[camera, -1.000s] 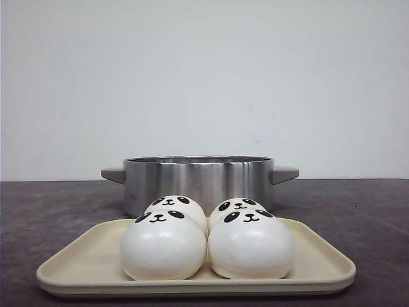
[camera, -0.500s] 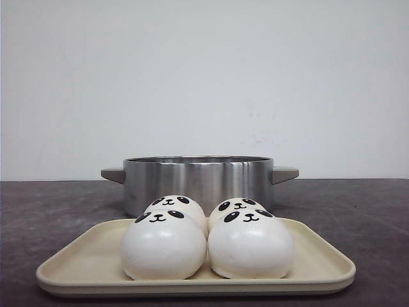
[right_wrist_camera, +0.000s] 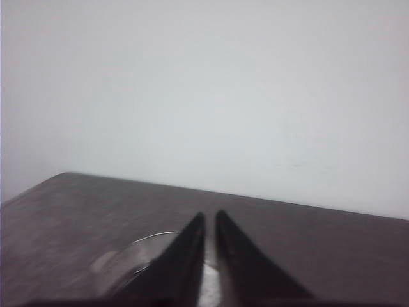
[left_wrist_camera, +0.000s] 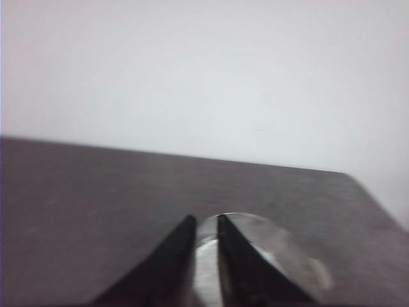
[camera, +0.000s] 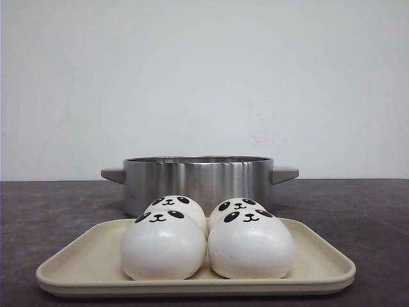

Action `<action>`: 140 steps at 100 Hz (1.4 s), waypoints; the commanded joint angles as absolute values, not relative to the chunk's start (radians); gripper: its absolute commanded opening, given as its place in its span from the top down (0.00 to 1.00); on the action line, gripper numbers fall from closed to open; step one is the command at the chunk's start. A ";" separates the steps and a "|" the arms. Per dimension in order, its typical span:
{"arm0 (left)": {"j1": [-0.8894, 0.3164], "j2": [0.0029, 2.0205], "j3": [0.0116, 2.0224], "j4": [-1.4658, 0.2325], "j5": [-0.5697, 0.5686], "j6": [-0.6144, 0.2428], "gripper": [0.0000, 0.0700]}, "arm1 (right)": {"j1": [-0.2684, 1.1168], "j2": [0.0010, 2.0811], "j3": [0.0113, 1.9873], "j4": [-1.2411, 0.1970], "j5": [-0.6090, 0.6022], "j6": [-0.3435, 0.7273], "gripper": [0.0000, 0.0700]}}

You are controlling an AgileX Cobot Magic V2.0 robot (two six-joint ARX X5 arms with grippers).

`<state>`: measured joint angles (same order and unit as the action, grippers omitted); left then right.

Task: Steam buns

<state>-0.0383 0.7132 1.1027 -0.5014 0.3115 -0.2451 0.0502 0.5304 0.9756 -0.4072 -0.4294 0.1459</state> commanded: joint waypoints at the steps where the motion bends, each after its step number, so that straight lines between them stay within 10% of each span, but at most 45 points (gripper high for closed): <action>1: -0.051 0.712 1.121 -0.494 0.368 -0.221 0.62 | 0.050 0.535 0.990 -0.397 -0.464 0.182 0.52; 9: -0.065 0.712 1.121 -0.514 0.397 -0.222 0.20 | 0.050 0.536 0.990 -0.397 -0.480 0.236 0.05; 15: -0.077 0.712 1.121 -0.555 0.398 -0.226 0.02 | 0.050 0.547 0.990 -0.397 -0.509 0.254 0.01; 44: -0.160 0.714 1.121 -0.724 0.396 -0.227 0.03 | 0.146 0.692 1.002 -0.404 -0.502 0.260 0.04; 82: -0.259 0.714 1.121 -0.736 0.384 -0.225 0.03 | 0.647 1.132 1.222 -0.762 -0.033 0.338 0.13; 140: -0.331 0.712 1.121 -0.839 0.381 -0.217 0.03 | 0.686 1.676 1.237 -0.751 -0.119 0.457 0.15</action>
